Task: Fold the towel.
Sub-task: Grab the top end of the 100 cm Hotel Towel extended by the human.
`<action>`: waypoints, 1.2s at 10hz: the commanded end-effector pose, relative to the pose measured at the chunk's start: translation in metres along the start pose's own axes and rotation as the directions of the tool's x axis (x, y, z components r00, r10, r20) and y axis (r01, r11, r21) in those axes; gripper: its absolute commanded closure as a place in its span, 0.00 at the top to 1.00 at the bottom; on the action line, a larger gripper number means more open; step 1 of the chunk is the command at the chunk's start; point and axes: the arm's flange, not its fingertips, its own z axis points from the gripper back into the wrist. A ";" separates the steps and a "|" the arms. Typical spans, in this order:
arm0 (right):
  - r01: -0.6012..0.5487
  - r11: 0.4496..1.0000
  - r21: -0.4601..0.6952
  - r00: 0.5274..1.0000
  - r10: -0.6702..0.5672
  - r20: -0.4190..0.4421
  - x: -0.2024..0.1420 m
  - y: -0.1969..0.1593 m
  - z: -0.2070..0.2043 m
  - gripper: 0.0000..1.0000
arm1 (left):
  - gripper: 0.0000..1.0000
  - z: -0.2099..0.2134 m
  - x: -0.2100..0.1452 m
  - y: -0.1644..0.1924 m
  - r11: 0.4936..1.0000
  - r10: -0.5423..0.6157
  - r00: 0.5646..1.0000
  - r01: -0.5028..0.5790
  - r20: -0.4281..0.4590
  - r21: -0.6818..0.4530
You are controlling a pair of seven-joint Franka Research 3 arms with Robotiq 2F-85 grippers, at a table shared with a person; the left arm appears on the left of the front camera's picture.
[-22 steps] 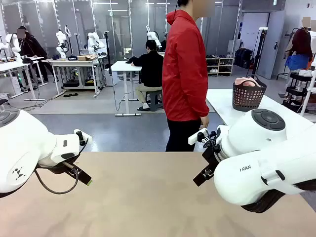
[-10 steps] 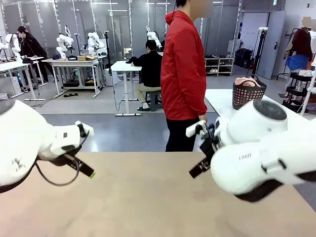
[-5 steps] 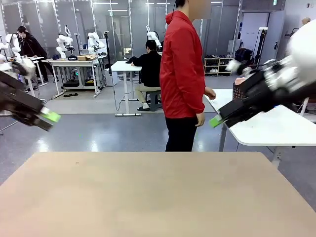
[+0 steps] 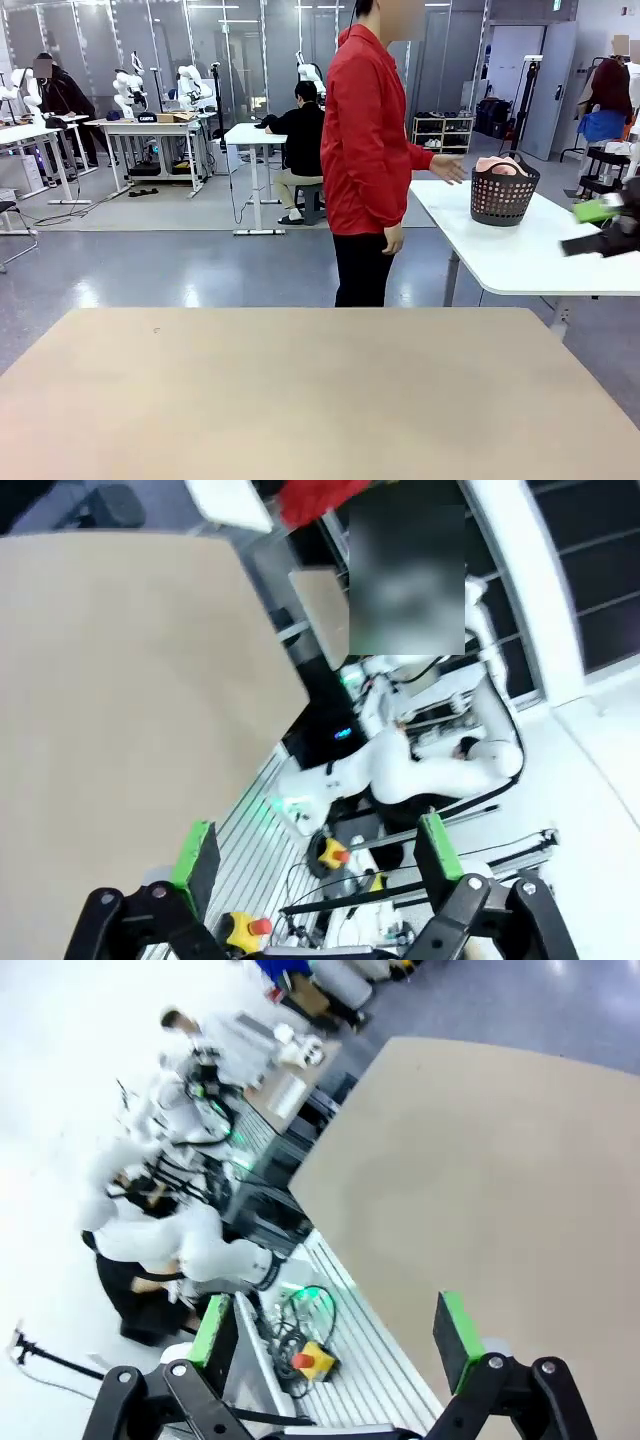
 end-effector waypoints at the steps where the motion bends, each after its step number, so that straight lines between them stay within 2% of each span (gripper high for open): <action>1: 0.037 0.999 0.035 0.995 -0.040 0.089 -0.013 -0.021 0.038 1.00 | 1.00 0.036 -0.005 0.019 0.994 0.001 0.997 0.008 0.081 -0.109; 2: 0.040 0.998 0.053 0.989 -0.047 0.140 -0.027 -0.027 0.058 1.00 | 1.00 0.053 -0.017 0.031 0.994 0.012 0.993 0.001 0.121 -0.107; 3: 0.046 0.997 0.058 0.985 -0.055 0.166 -0.037 -0.031 0.070 1.00 | 1.00 0.068 -0.026 0.036 0.994 0.025 0.984 -0.005 0.175 -0.112; 4: 0.056 0.997 0.058 0.982 -0.066 0.176 -0.042 -0.034 0.073 1.00 | 1.00 0.075 -0.030 0.037 0.995 0.036 0.981 -0.018 0.190 -0.096; 5: 0.067 0.996 0.055 0.983 -0.075 0.170 -0.041 -0.037 0.069 1.00 | 1.00 0.076 -0.029 0.037 0.998 0.036 0.983 -0.024 0.182 -0.065; 6: 0.084 0.996 0.040 0.983 -0.090 0.162 -0.038 -0.041 0.064 1.00 | 1.00 0.075 -0.043 0.041 0.994 0.048 0.980 -0.028 0.191 -0.107; 7: 0.089 0.994 0.057 0.978 -0.098 0.182 -0.052 -0.039 0.080 1.00 | 1.00 0.075 -0.043 0.041 0.994 0.048 0.980 -0.028 0.191 -0.107; 12: 0.089 0.994 0.057 0.978 -0.098 0.182 -0.052 -0.039 0.080 1.00 | 1.00 0.075 -0.043 0.041 0.994 0.048 0.980 -0.028 0.191 -0.107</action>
